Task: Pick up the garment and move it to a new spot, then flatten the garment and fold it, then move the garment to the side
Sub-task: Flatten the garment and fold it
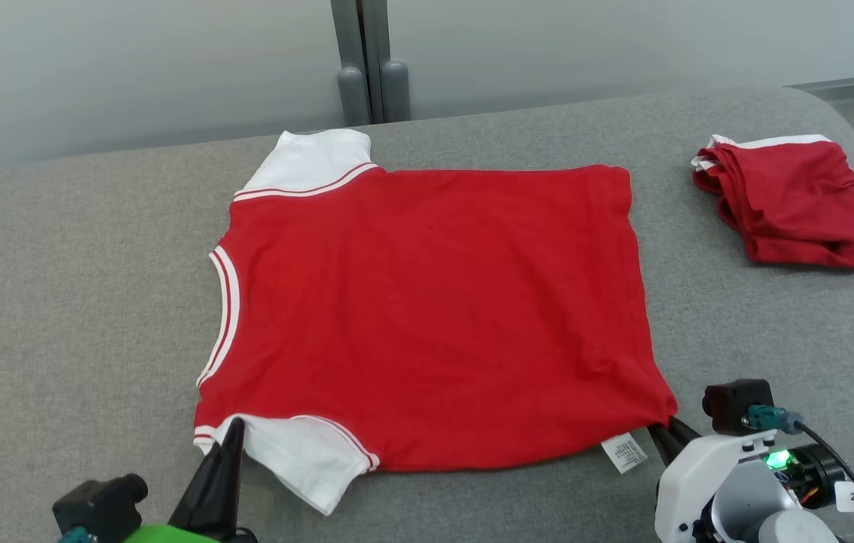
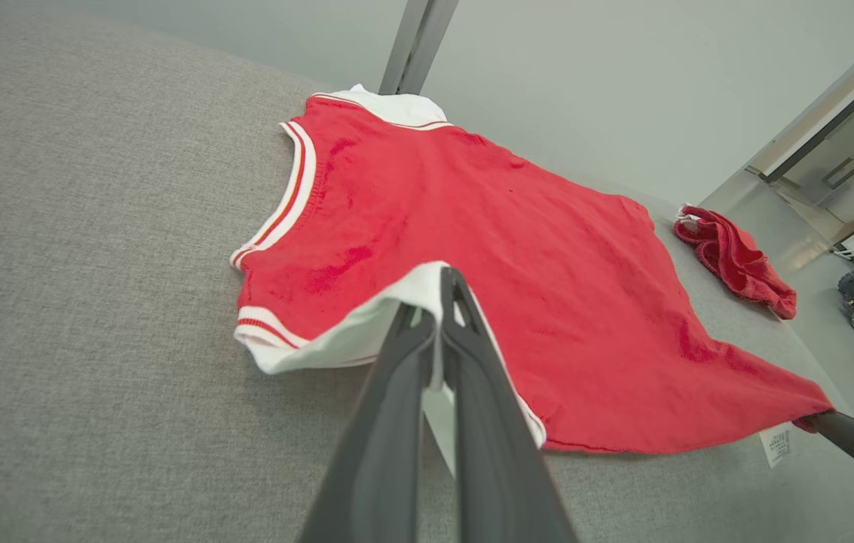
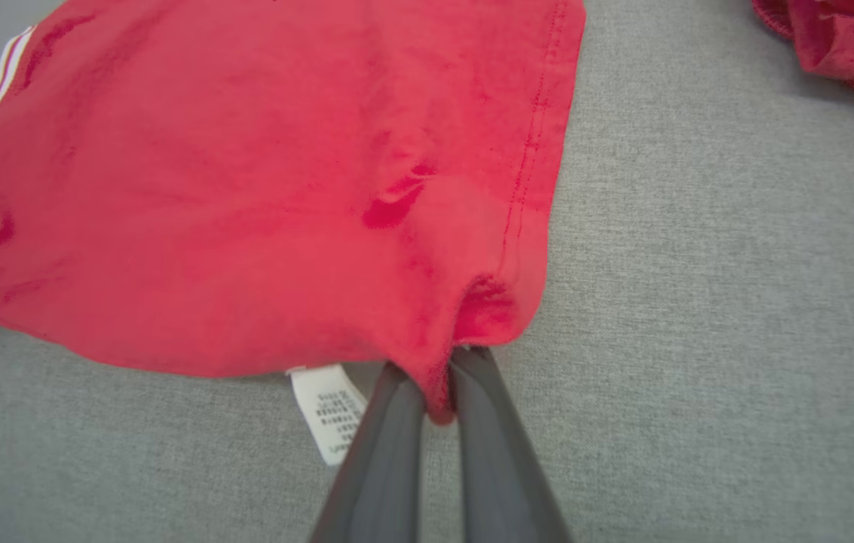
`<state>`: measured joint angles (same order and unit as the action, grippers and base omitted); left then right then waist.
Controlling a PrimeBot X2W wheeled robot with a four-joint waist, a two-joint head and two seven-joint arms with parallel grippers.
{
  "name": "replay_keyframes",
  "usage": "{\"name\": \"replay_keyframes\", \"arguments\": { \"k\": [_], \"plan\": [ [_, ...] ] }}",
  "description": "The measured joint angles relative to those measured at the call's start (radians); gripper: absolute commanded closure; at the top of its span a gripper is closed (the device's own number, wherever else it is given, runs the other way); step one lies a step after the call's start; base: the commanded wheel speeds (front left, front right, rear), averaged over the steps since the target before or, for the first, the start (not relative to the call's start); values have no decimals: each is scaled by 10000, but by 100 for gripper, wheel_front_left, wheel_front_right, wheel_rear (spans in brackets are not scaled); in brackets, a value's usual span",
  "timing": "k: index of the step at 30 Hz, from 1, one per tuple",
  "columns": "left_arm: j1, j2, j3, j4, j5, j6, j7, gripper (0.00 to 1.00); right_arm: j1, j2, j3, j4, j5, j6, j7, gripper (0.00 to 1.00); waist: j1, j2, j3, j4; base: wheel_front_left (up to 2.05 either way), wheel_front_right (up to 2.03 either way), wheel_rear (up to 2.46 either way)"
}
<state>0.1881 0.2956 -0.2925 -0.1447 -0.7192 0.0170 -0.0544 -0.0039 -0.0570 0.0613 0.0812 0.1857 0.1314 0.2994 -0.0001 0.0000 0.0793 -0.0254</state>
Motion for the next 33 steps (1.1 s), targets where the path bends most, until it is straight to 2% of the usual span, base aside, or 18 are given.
{"name": "replay_keyframes", "arguments": {
  "k": [10, 16, 21, 22, 26, 27, 28, 29, 30, 31, 32, 33],
  "plan": [
    [-2734, -520, -153, 1894, 171, -546, -424, 100, -1299, 52, -215, 742, 552, 0, 167, 100, 0, 0, 582, -61, 0, 0, 0],
    [-4434, -984, -81, 3624, 349, -800, -1243, 100, -2195, 67, -510, 1323, 566, 0, -132, 100, 0, 0, 1046, -118, 0, 0, 0],
    [-5278, -1085, -119, 4811, 543, -972, -1639, 100, -2790, 77, -456, 1923, 631, 0, -414, 100, 0, 0, 1389, -197, 0, 0, 0],
    [-5430, -1104, -92, 5007, 587, -1007, -1739, 100, -2888, 79, -460, 2031, 640, 0, -520, 97, 0, 0, 1446, -213, 0, 0, 0],
    [-5998, -1172, 58, 5532, 844, -1108, -1965, 100, -3230, 79, -453, 2314, 725, 0, -959, 69, 0, 0, 1580, -251, 0, 0, 0],
    [-6091, -1210, 96, 5639, 895, -1129, -2011, 100, -3286, 81, -454, 2357, 742, 0, -1087, 52, 0, 0, 1590, -255, 0, 0, 0],
    [-6195, -1246, 159, 5762, 930, -1143, -2023, 100, -3362, 81, -447, 2401, 754, 0, -1254, 3, 0, 0, 1599, -261, 0, 0, 0],
    [-6300, -1281, 242, 5871, 986, -1154, -2034, 100, -3415, 77, -445, 2424, 763, 0, -1444, 0, 0, 0, 1605, -268, 0, 0, 0],
    [-6371, -1296, 297, 5958, 1007, -1189, -2036, 87, -3454, 81, -447, 2445, 777, 0, -1605, 0, 0, 0, 1608, -274, 0, 0, 0],
    [-6433, -1319, 385, 6029, 1055, -1212, -2057, 55, -3502, 79, -435, 2466, 792, 0, -1835, 0, 0, 0, 1611, -284, 0, 0, 0],
    [-6463, -1375, 522, 6006, 1112, -1227, -2067, 3, -3555, 79, -433, 2479, 813, 0, -2052, 0, 0, 0, 1617, -292, 0, 0, 0],
    [-6497, -1450, 652, 5962, 1137, -1264, -2071, 0, -3598, 77, -426, 2489, 842, 0, -2263, 0, 0, 0, 1625, -303, 0, 0, 0]
  ]
}}
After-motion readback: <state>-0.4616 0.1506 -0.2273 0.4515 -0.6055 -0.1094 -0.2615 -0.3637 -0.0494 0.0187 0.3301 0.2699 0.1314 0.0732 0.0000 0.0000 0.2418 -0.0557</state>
